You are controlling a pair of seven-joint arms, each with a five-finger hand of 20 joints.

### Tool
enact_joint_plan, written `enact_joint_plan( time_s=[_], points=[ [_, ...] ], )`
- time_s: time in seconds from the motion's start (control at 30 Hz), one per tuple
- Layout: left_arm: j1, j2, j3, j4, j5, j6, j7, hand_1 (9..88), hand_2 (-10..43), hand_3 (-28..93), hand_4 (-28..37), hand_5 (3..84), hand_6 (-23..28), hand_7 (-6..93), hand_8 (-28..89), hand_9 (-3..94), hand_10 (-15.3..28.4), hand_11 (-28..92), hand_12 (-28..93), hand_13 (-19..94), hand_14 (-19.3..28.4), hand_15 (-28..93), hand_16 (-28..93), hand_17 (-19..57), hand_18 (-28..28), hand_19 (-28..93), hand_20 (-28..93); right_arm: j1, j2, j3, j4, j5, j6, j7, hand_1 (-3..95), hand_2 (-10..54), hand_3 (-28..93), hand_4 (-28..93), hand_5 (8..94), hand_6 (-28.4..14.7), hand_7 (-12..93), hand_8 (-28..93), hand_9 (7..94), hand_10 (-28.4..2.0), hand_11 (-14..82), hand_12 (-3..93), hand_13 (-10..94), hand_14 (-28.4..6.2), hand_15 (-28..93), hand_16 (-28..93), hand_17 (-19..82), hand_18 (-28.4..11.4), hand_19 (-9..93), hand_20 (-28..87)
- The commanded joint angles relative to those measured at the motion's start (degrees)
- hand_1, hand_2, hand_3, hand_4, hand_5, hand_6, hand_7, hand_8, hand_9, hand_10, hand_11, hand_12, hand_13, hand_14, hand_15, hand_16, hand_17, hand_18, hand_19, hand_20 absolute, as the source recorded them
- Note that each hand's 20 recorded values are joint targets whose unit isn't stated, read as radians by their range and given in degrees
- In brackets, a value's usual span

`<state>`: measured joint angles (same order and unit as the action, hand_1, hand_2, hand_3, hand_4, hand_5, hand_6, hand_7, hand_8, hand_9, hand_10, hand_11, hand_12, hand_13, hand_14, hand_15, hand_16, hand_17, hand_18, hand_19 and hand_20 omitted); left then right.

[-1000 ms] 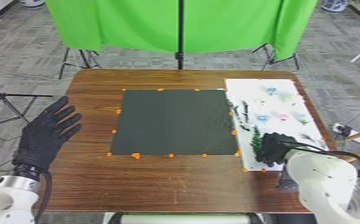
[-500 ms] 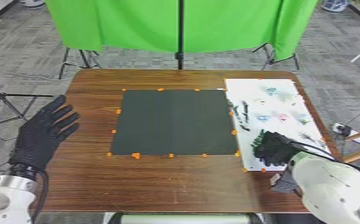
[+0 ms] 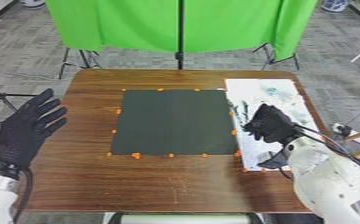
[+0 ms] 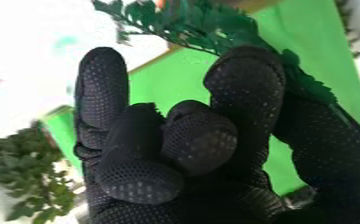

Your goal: Arrange flowers

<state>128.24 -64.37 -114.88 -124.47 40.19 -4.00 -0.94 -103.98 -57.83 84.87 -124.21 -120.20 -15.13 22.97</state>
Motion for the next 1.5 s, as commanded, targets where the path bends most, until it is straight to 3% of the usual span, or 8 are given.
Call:
enact_joint_plan(
  time_s=[0.03, 0.13, 0.23, 0.63, 0.97, 1.13, 1.27, 1.5],
  points=[
    [4.7, 1.3, -3.51, -1.3, 0.94, -0.05, -0.96, 25.5, -3.4, 71, -28.3, 26.8, 2.8, 24.3, -14, 21.0, 10.7, 30, 11, 15, 12.7, 43, -5, -10.9, 19.0, 45, 6, 9.7, -1.8, -5.0, 0.4, -2.4, -1.2, -4.8, 30.6, -3.7, 93, -9, 93.7, -0.3, 63, -9, 93.7, -9.7, 63.8, 22.3, 91, -8.3, 74, 30, 41, -15.9, 83, 15],
    [6.8, 0.82, -5.26, -2.05, 0.67, 0.15, -1.27, 25.6, -3.3, 71, -28.3, 27.0, 2.9, 24.3, -14, 21.0, 10.7, 29, 11, 15, 12.7, 43, -5, -10.8, 19.0, 45, 6, 14.2, -2.7, -9.0, 2.3, -3.2, -1.9, -6.1, 30.8, -4.1, 93, -9, 93.7, -0.2, 63, -9, 93.7, -9.3, 63.6, 21.6, 91, -8.1, 73, 30, 41, -15.6, 83, 15],
    [8.4, 0.45, -6.79, -2.79, 2.45, 0.54, -1.58, 25.6, -3.4, 71, -28.3, 27.2, 2.9, 24.3, -14, 21.1, 10.7, 30, 11, 15, 12.7, 43, -5, -10.8, 18.9, 45, 6, 18.4, -4.0, -13.5, 4.3, -4.2, -2.3, -7.5, 30.9, -4.2, 93, -10, 93.7, -0.2, 63, -9, 93.7, -9.4, 63.4, 21.5, 92, -8.1, 73, 31, 41, -15.3, 82, 15],
    [9.7, -0.03, -8.72, -3.12, 0.12, -1.05, -1.19, 25.6, -3.5, 71, -28.3, 27.2, 2.9, 24.4, -14, 21.1, 10.7, 29, 11, 15, 12.7, 43, -5, -10.8, 18.8, 45, 6, 28.5, -14.8, -30.5, 16.2, -11.1, 0.5, -13.7, 31.1, -4.6, 93, -10, 93.7, -0.2, 62, -8, 93.7, -9.3, 63.1, 21.4, 92, -8.0, 72, 31, 41, -15.0, 82, 15],
    [6.7, 2.16, -5.13, -1.42, 0.39, 1.17, -1.61, 25.4, -3.6, 71, -28.3, 27.1, 2.9, 24.3, -14, 21.1, 10.6, 29, 11, 15, 12.6, 43, -5, -10.8, 18.9, 45, 6, 32.6, -20.4, -39.8, 30.1, -19.8, 6.5, -20.8, 31.5, -2.4, 93, -14, 93.7, 0.0, 60, -8, 93.7, -9.0, 61.5, 22.1, 91, -8.0, 72, 32, 40, -15.1, 82, 15],
    [5.4, 2.67, -4.6, -1.36, 1.87, -0.76, -3.0, 25.5, -3.6, 71, -28.3, 27.1, 2.8, 24.3, -14, 21.1, 10.6, 29, 11, 15, 12.6, 43, -5, -10.9, 18.9, 45, 6, 33.2, -22.2, -42.5, 35.1, -18.4, 11.7, -21.6, 31.5, -1.9, 93, -16, 93.7, 0.1, 60, -9, 93.7, -9.0, 60.4, 22.8, 90, -8.0, 72, 32, 40, -14.8, 81, 15],
    [6.1, 3.82, -4.32, -1.11, -2.62, -0.45, -1.89, 25.5, -3.6, 71, -28.3, 27.1, 2.8, 24.4, -14, 21.1, 10.7, 29, 11, 15, 12.6, 43, -5, -10.9, 18.9, 45, 6, 33.3, -22.8, -44.3, 36.3, -21.3, 14.8, -19.6, 31.7, -1.5, 93, -18, 93.7, -0.2, 59, -9, 93.7, -9.2, 59.4, 23.7, 90, -8.0, 71, 31, 39, -15.0, 80, 16],
    [4.8, 4.74, -3.07, -0.53, -2.14, -0.92, -2.35, 25.4, -3.5, 71, -28.3, 27.1, 2.8, 24.3, -14, 21.1, 10.7, 29, 11, 15, 12.6, 43, -5, -10.8, 18.9, 45, 6, 32.9, -23.0, -46.1, 37.5, -27.9, 15.9, -16.6, 31.6, -1.6, 93, -18, 93.7, 0.1, 59, -10, 93.7, -8.8, 59.2, 23.8, 90, -7.7, 71, 31, 39, -14.9, 80, 18]
  ],
)
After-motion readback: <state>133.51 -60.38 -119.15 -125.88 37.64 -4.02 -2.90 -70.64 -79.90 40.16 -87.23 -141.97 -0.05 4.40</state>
